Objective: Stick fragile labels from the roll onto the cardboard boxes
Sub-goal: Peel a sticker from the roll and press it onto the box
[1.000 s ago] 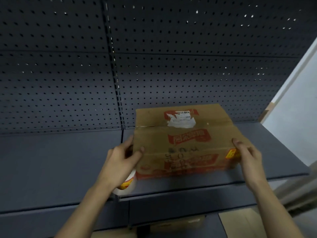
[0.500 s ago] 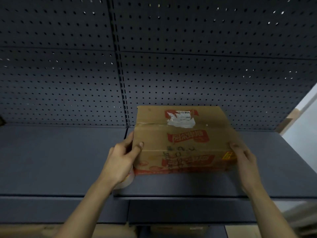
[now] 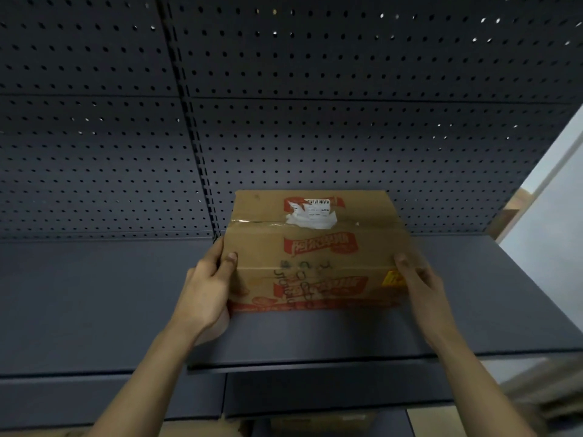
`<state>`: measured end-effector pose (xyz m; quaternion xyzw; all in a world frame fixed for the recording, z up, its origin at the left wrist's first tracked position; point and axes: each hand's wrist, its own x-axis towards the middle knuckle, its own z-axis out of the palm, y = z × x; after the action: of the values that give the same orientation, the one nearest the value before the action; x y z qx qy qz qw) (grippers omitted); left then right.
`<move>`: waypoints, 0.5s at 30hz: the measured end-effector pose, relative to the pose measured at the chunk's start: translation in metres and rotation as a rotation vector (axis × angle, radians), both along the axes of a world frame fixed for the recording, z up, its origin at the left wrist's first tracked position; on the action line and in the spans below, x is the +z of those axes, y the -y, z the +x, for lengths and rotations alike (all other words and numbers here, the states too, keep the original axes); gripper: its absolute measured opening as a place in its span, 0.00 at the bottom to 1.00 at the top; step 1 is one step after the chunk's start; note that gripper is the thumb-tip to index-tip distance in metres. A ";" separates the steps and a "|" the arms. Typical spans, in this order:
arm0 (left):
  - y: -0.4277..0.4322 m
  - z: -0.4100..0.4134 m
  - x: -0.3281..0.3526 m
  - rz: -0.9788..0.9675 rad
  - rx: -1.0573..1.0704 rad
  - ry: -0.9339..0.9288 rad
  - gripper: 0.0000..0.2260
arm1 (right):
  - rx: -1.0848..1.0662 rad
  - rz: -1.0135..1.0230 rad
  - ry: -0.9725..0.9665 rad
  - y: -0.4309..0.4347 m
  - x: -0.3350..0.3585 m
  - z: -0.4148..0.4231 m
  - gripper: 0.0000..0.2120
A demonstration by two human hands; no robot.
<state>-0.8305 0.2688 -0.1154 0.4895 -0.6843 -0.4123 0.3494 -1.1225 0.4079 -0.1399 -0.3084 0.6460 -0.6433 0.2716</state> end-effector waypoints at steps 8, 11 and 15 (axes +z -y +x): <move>-0.003 -0.003 0.005 -0.037 0.037 0.054 0.16 | 0.021 0.010 -0.074 -0.001 0.005 -0.002 0.13; -0.002 0.002 0.011 -0.072 0.055 0.120 0.17 | -0.013 0.012 -0.185 -0.002 0.011 -0.001 0.13; -0.005 0.007 0.022 -0.156 0.099 0.242 0.20 | -0.090 0.074 -0.505 -0.002 0.029 0.005 0.18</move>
<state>-0.8234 0.2740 -0.0939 0.5402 -0.7264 -0.2782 0.3211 -1.1170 0.4096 -0.1109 -0.4200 0.7295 -0.5333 0.0835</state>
